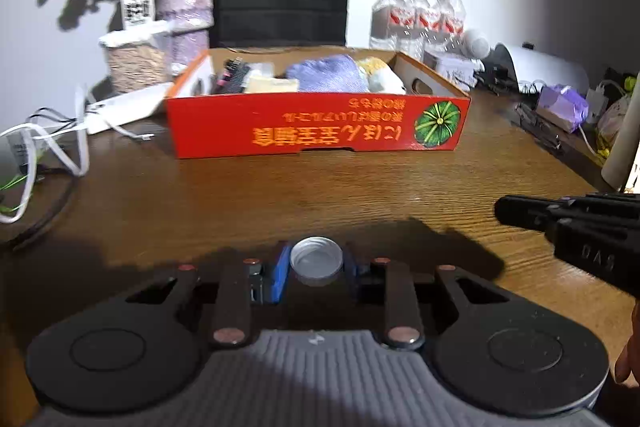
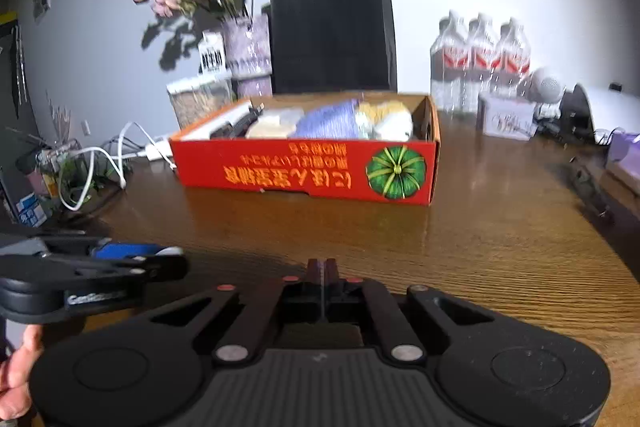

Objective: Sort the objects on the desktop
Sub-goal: 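Grasp the last small white cap on the table with the left tool, then carry the white cap in the left tool over the box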

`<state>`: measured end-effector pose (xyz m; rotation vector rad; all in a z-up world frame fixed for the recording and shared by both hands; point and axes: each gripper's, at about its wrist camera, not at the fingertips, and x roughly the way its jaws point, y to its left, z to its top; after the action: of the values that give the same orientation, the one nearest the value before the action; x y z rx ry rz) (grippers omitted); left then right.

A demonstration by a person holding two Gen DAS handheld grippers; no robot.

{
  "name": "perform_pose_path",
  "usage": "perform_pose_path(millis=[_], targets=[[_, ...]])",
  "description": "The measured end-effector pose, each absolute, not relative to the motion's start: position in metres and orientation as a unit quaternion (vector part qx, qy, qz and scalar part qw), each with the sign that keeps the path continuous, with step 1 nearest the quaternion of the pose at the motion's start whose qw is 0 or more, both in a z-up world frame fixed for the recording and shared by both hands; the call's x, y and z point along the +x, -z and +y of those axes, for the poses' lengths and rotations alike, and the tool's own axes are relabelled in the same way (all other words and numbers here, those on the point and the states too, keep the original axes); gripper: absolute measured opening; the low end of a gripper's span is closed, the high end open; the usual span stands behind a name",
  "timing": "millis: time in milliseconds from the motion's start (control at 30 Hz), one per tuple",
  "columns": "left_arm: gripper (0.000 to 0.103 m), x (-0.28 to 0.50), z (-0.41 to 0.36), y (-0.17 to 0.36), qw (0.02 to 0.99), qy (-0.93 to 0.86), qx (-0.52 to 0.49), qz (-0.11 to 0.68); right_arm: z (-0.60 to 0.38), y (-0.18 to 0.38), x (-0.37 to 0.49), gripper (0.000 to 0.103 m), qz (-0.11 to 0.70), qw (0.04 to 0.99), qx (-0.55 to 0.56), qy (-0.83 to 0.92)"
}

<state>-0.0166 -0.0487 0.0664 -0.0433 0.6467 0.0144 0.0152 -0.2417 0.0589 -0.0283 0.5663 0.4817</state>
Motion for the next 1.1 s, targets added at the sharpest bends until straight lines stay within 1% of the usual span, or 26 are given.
perform_pose_path(millis=[200, 333, 500, 600, 700, 800, 867, 967, 1100], targets=[[0.029, -0.06, -0.033, -0.085, 0.958, -0.012, -0.022, 0.286, -0.241, -0.071, -0.015, 0.0, 0.261, 0.94, -0.013, -0.22], [0.029, -0.067, -0.028, -0.096, 0.965, -0.012, -0.01, 0.261, -0.24, -0.079, -0.025, 0.001, 0.254, 0.942, -0.021, -0.217], [0.029, -0.042, -0.014, -0.12, 0.973, -0.015, -0.013, 0.228, -0.231, -0.1, -0.012, 0.001, 0.23, 0.947, -0.032, -0.222], [0.029, -0.011, -0.004, -0.148, 0.979, -0.004, -0.014, 0.204, -0.221, -0.121, 0.012, 0.001, 0.206, 0.95, -0.052, -0.227], [0.029, 0.035, 0.005, -0.173, 0.98, 0.009, -0.013, 0.197, -0.208, -0.142, 0.049, 0.001, 0.189, 0.951, -0.066, -0.234], [0.029, 0.089, 0.012, -0.188, 0.973, 0.031, -0.034, 0.226, -0.193, -0.158, 0.098, 0.001, 0.2, 0.946, -0.063, -0.248], [0.029, 0.132, 0.014, -0.19, 0.964, 0.039, -0.048, 0.258, -0.182, -0.163, 0.138, 0.001, 0.227, 0.937, -0.057, -0.258], [0.029, 0.194, 0.01, -0.179, 0.95, 0.037, -0.047, 0.306, -0.163, -0.16, 0.204, 0.001, 0.277, 0.924, -0.04, -0.259], [0.029, 0.265, 0.009, -0.145, 0.923, 0.03, -0.041, 0.38, -0.14, -0.139, 0.281, 0.001, 0.353, 0.9, -0.01, -0.256]])
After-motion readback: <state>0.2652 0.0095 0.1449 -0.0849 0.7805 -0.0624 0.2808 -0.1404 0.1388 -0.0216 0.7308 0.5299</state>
